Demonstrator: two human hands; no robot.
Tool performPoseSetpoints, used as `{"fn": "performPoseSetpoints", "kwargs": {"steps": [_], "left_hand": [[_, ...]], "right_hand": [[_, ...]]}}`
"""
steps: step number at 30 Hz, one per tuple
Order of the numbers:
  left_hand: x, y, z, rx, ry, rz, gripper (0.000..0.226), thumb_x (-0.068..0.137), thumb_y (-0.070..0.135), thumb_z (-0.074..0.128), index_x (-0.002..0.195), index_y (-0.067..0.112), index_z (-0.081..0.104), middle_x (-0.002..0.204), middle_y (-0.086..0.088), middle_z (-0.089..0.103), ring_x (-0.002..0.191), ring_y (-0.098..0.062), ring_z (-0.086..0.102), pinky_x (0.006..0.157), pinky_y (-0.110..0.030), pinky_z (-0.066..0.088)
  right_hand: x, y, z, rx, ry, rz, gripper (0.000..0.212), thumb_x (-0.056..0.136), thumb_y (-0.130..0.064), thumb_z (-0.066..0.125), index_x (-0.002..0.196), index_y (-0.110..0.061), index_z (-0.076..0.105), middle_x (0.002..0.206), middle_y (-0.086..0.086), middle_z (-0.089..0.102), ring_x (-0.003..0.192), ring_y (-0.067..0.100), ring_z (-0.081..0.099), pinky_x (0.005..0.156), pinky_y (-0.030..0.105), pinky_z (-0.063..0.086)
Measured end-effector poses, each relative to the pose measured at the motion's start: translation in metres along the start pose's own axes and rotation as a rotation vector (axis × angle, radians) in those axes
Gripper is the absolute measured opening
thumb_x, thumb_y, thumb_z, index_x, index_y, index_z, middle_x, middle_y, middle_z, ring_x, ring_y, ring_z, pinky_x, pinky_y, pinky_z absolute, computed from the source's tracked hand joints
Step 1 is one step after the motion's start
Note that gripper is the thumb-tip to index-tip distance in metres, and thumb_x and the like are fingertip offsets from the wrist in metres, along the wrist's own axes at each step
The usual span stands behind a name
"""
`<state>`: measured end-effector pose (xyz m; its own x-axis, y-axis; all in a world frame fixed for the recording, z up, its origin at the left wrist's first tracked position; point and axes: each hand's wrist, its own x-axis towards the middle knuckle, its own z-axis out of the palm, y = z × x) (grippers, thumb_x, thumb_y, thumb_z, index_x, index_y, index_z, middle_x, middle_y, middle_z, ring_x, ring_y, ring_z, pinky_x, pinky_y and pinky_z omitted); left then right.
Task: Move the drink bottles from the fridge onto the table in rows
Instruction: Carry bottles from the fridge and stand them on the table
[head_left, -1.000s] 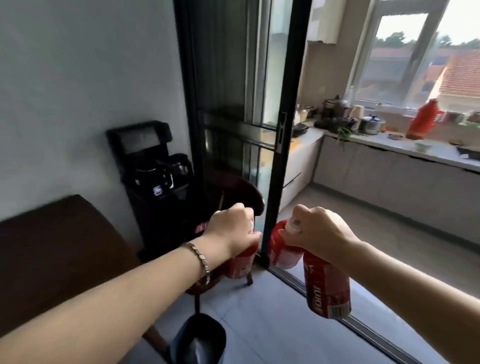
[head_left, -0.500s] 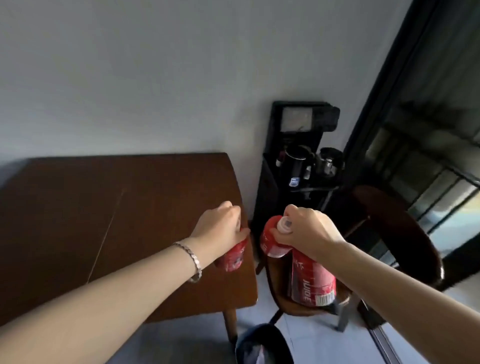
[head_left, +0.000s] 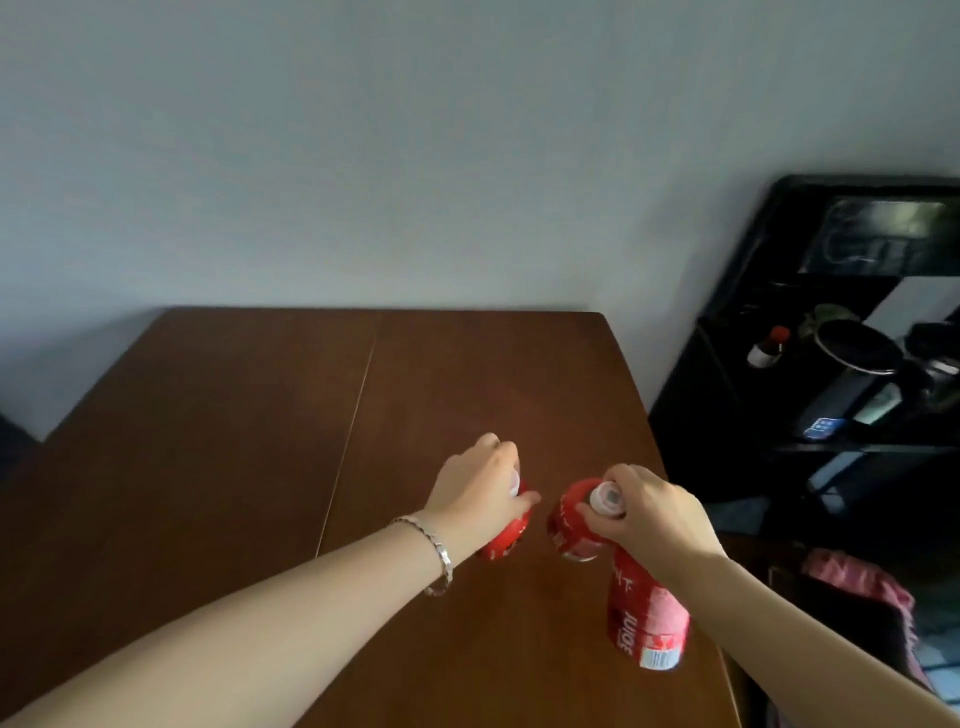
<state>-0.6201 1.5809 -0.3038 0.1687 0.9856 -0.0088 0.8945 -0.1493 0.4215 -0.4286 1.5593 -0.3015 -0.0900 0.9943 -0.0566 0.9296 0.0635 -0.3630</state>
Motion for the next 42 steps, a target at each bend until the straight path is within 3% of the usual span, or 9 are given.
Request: {"fn": "performPoseSetpoints", "kwargs": {"steps": [10, 16, 20, 25, 30, 33, 37, 39, 42], "left_hand": [[0.162, -0.041, 0.025, -0.12, 0.058, -0.031, 0.032, 0.076, 0.04, 0.07, 0.079, 0.022, 0.043, 0.084, 0.006, 0.04, 0.073, -0.011, 0.049, 0.063, -0.02, 0.036], [0.245, -0.045, 0.041, -0.121, -0.009, -0.007, 0.028, 0.077, 0.031, 0.07, 0.089, 0.012, 0.052, 0.096, -0.004, 0.047, 0.085, -0.024, 0.056, 0.071, -0.03, 0.042], [0.269, -0.055, 0.049, -0.22, 0.015, -0.014, 0.026, 0.076, 0.029, 0.07, 0.091, 0.012, 0.057, 0.091, 0.0, 0.047, 0.082, -0.019, 0.055, 0.069, -0.023, 0.038], [0.276, -0.063, 0.052, -0.258, 0.037, -0.047, 0.032, 0.076, 0.037, 0.07, 0.096, 0.014, 0.059, 0.094, -0.002, 0.053, 0.089, -0.022, 0.055, 0.077, -0.037, 0.047], [0.273, -0.063, 0.064, -0.28, 0.051, -0.092, 0.061, 0.068, 0.039, 0.076, 0.121, 0.023, 0.049, 0.114, 0.001, 0.049, 0.11, -0.023, 0.038, 0.09, -0.034, 0.039], [0.268, -0.061, 0.073, -0.469, 0.081, -0.235, 0.08, 0.065, 0.028, 0.08, 0.132, 0.026, 0.036, 0.126, -0.003, 0.041, 0.12, -0.024, 0.037, 0.098, -0.038, 0.037], [0.26, -0.059, 0.086, -0.626, 0.03, -0.287, 0.088, 0.063, 0.018, 0.082, 0.136, 0.022, 0.031, 0.133, -0.004, 0.039, 0.118, -0.017, 0.047, 0.102, -0.03, 0.037], [0.26, -0.06, 0.088, -0.651, 0.022, -0.282, 0.083, 0.063, 0.015, 0.082, 0.132, 0.021, 0.036, 0.13, -0.004, 0.041, 0.109, -0.011, 0.048, 0.097, -0.023, 0.035], [0.262, -0.064, 0.088, -0.689, -0.01, -0.286, 0.078, 0.062, 0.012, 0.082, 0.127, 0.022, 0.041, 0.128, -0.006, 0.046, 0.11, -0.014, 0.051, 0.101, -0.031, 0.039]], "right_hand": [[0.178, 0.009, 0.019, -0.1, -0.019, -0.009, 0.031, 0.085, -0.052, 0.055, 0.098, -0.024, 0.055, 0.095, -0.007, 0.058, 0.078, 0.011, 0.058, 0.062, 0.02, 0.041], [0.266, 0.019, 0.028, -0.185, -0.064, -0.041, 0.032, 0.088, -0.05, 0.053, 0.093, -0.018, 0.053, 0.092, -0.001, 0.057, 0.073, 0.015, 0.053, 0.062, 0.026, 0.039], [0.293, 0.031, 0.041, -0.103, -0.073, -0.025, 0.034, 0.087, -0.048, 0.056, 0.101, -0.017, 0.054, 0.099, 0.0, 0.058, 0.079, 0.016, 0.055, 0.065, 0.028, 0.042], [0.292, 0.042, 0.045, 0.024, 0.035, 0.012, 0.072, 0.079, -0.065, 0.053, 0.137, -0.026, 0.035, 0.125, 0.0, 0.053, 0.1, 0.027, 0.062, 0.077, 0.037, 0.051], [0.288, 0.06, 0.031, 0.057, 0.42, 0.0, 0.056, 0.086, -0.049, 0.057, 0.126, -0.01, 0.05, 0.101, 0.009, 0.063, 0.069, 0.028, 0.063, 0.056, 0.034, 0.047], [0.304, 0.062, 0.022, 0.079, 0.542, 0.028, 0.047, 0.089, -0.04, 0.058, 0.117, -0.002, 0.055, 0.099, 0.015, 0.065, 0.063, 0.033, 0.063, 0.055, 0.036, 0.046], [0.317, 0.06, 0.037, 0.093, 0.455, 0.105, 0.045, 0.092, -0.04, 0.053, 0.12, -0.005, 0.054, 0.103, 0.011, 0.063, 0.075, 0.03, 0.062, 0.062, 0.03, 0.04], [0.315, 0.06, 0.045, 0.283, 0.408, 0.154, 0.045, 0.09, -0.044, 0.052, 0.119, -0.01, 0.054, 0.097, 0.002, 0.056, 0.081, 0.019, 0.056, 0.064, 0.021, 0.038], [0.301, 0.072, 0.05, 0.561, 0.361, 0.221, 0.06, 0.083, -0.059, 0.05, 0.128, -0.019, 0.048, 0.124, -0.001, 0.047, 0.119, 0.014, 0.043, 0.092, 0.026, 0.038]]}}
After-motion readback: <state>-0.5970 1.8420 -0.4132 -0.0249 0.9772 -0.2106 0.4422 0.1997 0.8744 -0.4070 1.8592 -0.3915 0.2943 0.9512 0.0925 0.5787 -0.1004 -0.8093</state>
